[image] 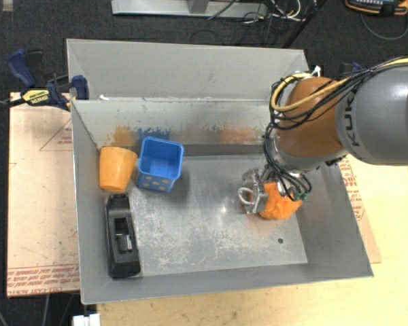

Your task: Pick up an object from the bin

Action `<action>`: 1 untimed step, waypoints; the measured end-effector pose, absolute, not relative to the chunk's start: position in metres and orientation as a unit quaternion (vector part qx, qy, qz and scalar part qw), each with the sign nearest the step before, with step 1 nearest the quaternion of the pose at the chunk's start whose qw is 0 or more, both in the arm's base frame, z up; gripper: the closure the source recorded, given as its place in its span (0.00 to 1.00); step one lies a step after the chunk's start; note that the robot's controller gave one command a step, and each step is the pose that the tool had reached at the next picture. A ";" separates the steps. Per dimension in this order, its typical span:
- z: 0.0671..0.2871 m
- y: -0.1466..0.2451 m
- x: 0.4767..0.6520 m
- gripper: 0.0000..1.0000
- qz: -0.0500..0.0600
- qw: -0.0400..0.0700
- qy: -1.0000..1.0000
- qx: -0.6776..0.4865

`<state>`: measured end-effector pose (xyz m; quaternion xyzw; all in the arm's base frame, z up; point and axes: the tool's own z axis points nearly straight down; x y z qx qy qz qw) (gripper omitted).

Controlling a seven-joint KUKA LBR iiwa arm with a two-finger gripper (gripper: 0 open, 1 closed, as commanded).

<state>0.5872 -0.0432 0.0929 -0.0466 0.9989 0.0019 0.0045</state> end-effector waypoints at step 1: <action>0.108 -0.043 0.587 1.00 0.002 0.005 0.999 -0.047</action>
Offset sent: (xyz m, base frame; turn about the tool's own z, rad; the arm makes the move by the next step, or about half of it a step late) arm 0.0001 0.0000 0.0383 0.0000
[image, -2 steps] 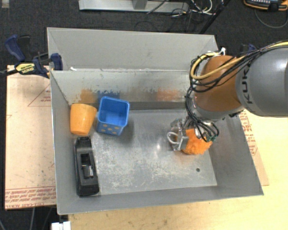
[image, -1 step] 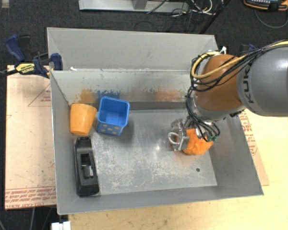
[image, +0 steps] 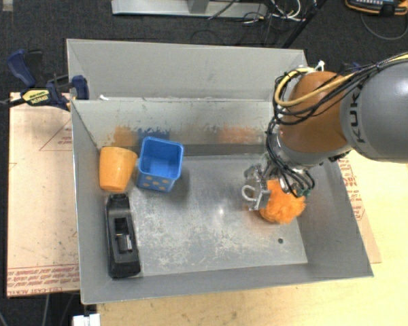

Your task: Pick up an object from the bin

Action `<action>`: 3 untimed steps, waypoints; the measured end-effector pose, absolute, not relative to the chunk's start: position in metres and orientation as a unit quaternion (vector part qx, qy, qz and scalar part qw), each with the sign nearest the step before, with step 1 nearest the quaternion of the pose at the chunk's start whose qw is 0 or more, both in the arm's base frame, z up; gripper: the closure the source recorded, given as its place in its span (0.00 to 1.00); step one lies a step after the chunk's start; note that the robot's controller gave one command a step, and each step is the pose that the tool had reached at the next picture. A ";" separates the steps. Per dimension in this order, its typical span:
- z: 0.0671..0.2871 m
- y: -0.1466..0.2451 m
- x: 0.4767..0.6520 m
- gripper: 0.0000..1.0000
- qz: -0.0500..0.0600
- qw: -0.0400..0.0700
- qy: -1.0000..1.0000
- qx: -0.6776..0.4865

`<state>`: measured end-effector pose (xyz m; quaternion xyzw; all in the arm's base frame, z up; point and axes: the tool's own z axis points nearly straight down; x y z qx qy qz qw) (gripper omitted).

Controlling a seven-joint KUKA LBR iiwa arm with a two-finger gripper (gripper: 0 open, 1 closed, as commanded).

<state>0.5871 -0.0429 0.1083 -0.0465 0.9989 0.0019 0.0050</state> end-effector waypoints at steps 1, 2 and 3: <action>0.118 -0.043 0.589 1.00 0.002 0.008 0.999 -0.047; 0.126 -0.043 0.588 1.00 0.002 0.006 0.999 -0.047; 0.140 -0.042 0.587 1.00 0.002 0.005 0.999 -0.047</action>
Offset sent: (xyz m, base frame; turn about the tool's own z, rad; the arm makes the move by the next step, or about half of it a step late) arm -0.0001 0.0000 0.0534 0.0000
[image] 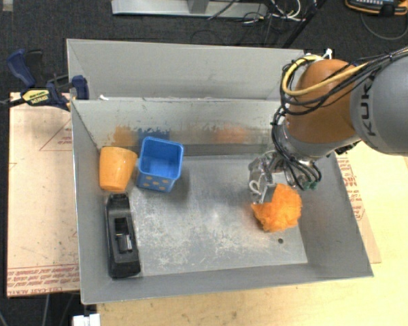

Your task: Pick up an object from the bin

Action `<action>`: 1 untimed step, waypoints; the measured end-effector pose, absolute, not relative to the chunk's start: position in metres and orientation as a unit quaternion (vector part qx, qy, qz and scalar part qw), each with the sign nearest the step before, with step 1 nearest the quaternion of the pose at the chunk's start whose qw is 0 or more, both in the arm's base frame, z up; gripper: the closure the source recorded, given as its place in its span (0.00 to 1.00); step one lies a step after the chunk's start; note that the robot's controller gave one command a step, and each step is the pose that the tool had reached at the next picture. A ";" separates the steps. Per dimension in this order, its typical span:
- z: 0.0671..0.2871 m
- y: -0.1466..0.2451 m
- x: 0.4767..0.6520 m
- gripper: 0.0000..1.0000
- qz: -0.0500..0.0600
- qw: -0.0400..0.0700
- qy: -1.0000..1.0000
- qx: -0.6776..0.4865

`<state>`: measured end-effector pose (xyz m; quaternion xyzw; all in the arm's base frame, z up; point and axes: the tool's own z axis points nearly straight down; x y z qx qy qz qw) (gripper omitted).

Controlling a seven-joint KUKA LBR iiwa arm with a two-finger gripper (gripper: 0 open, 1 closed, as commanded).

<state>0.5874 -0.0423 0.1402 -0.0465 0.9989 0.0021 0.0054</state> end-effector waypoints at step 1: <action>0.154 -0.042 0.588 1.00 0.002 0.006 0.999 -0.046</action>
Offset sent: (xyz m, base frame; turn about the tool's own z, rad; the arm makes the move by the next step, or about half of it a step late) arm 0.0001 -0.0001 0.0358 0.0000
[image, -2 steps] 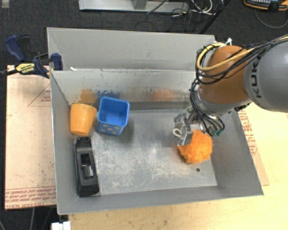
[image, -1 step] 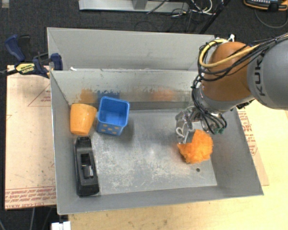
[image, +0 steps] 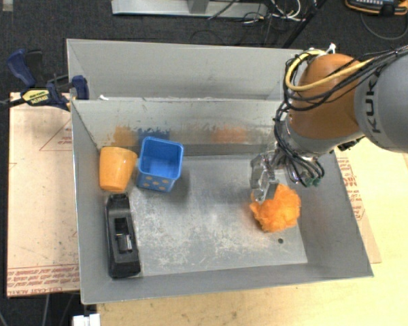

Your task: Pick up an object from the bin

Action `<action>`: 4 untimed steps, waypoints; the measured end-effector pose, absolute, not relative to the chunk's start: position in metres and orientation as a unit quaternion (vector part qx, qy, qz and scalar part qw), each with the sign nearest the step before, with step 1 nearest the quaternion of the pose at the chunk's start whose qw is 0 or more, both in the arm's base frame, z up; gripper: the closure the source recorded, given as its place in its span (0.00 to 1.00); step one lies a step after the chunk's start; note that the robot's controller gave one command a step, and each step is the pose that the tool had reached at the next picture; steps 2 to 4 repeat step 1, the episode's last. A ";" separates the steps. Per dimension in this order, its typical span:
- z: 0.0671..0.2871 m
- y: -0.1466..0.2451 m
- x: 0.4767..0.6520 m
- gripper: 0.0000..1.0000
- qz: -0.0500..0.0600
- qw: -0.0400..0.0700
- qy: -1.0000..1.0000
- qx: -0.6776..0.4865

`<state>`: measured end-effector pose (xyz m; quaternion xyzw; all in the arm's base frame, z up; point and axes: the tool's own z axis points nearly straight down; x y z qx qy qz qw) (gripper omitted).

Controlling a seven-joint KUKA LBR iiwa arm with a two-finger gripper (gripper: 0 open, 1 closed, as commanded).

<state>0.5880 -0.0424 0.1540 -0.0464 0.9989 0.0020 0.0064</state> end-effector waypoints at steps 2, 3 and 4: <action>0.164 -0.042 0.589 1.00 0.002 0.008 0.999 -0.046; 0.164 -0.042 0.589 1.00 0.002 0.008 0.999 -0.046; 0.164 -0.042 0.589 1.00 0.002 0.008 0.999 -0.046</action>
Offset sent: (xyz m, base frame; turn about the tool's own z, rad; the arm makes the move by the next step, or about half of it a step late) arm -0.0002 0.0001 0.0417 0.0000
